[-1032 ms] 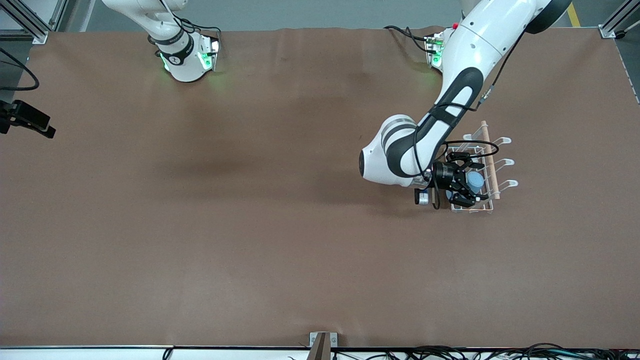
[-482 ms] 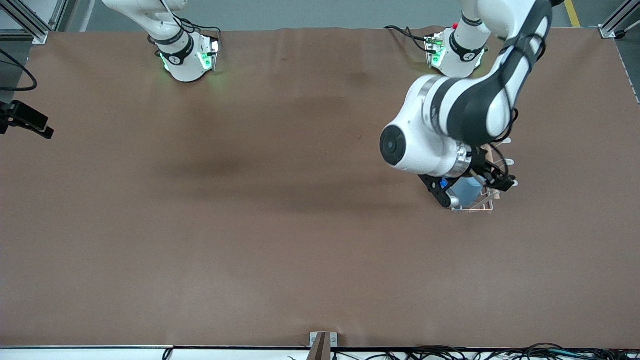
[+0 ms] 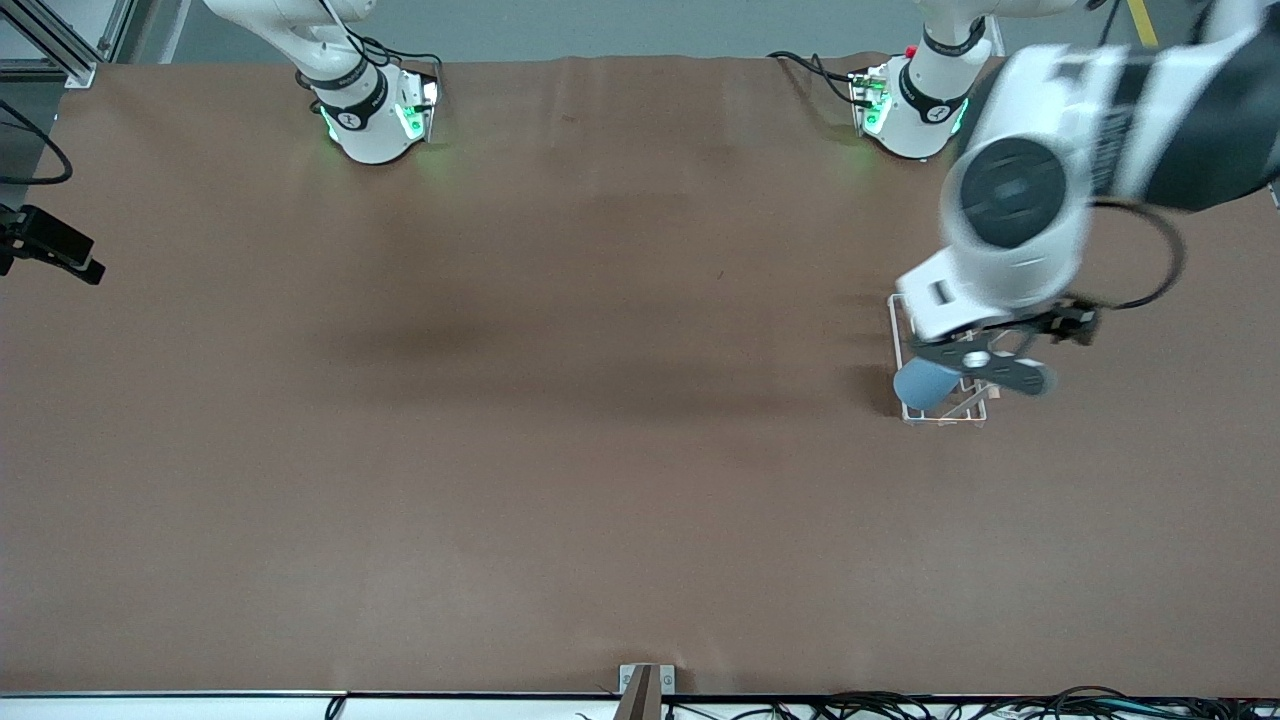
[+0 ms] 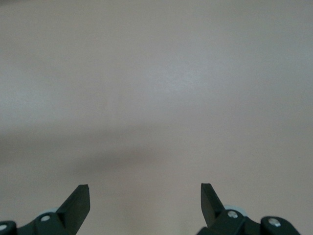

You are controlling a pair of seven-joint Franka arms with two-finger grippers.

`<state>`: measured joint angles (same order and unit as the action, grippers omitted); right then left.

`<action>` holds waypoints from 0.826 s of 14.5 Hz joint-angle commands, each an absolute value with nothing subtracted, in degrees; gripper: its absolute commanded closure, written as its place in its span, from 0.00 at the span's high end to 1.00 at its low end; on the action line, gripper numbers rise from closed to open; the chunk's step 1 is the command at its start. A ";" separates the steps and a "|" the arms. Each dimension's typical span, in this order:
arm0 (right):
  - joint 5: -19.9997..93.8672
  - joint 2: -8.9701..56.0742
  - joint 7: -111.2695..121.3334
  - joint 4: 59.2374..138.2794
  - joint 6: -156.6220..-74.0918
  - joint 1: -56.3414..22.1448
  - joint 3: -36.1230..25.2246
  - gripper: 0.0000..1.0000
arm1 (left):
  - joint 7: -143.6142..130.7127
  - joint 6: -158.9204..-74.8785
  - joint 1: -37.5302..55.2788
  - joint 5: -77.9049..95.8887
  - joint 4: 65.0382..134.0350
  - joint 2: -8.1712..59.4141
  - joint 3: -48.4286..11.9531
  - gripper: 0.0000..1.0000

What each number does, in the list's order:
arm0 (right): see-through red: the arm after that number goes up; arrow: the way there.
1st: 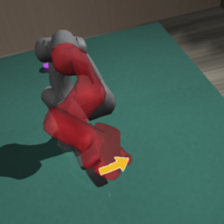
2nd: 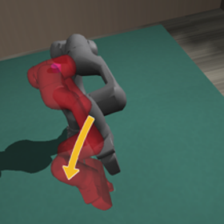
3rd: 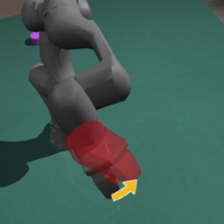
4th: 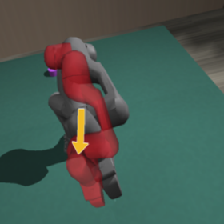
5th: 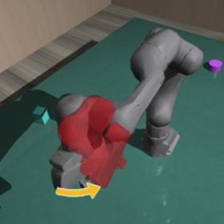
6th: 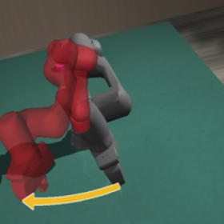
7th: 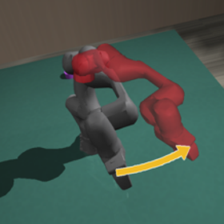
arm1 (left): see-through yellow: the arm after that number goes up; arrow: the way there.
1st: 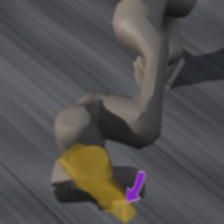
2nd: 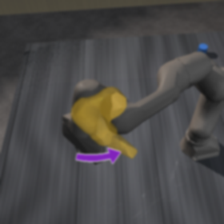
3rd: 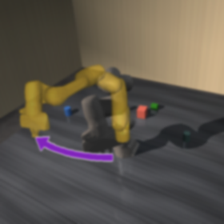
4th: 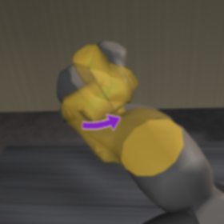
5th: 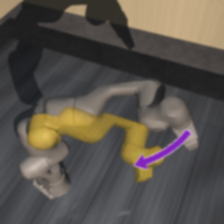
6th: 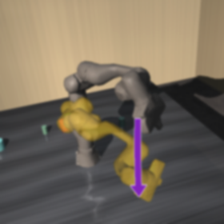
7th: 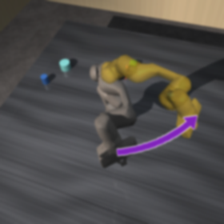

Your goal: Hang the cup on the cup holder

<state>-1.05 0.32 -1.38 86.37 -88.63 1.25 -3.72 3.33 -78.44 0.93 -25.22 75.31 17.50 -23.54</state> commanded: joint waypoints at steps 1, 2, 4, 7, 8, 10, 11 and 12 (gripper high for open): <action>-0.26 -0.62 -1.06 87.54 -88.86 0.97 -4.13 1.00 | 1.93 -82.78 -3.59 -18.04 76.55 12.84 -23.64 1.00; -0.26 -0.62 -1.05 87.54 -88.77 0.97 -4.13 1.00 | 1.93 -83.23 -3.52 -14.80 76.55 11.35 -22.51 1.00; -0.26 -0.62 -1.14 87.54 -88.77 0.97 -4.13 1.00 | 2.02 -83.49 -0.72 -8.38 76.73 7.49 -14.90 1.00; -0.26 -0.61 -1.06 87.54 -88.77 1.05 -4.22 1.00 | 2.02 -84.55 2.80 -3.00 78.91 2.65 -7.14 1.00; -0.26 -0.62 -1.14 87.54 -88.77 1.05 -4.22 1.00 | 1.93 -84.64 3.60 -1.25 80.67 0.64 -4.94 1.00; -0.26 -0.61 -1.14 87.54 -88.77 1.05 -4.22 1.00 | 1.59 -84.99 4.66 -0.18 84.09 -2.71 -2.73 1.00; -0.26 -0.53 -1.06 87.54 -88.86 1.14 -4.22 1.00 | 1.15 -85.34 4.75 -0.09 85.94 -4.55 -2.03 1.00; -0.26 -0.53 -1.14 87.54 -88.77 1.32 -4.22 1.00 | 0.88 -86.30 4.75 -0.09 88.05 -5.70 -1.85 1.00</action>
<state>-1.04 0.32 -1.38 86.58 -88.60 1.25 -3.87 2.28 -83.42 3.83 -0.97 81.42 -1.16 -3.06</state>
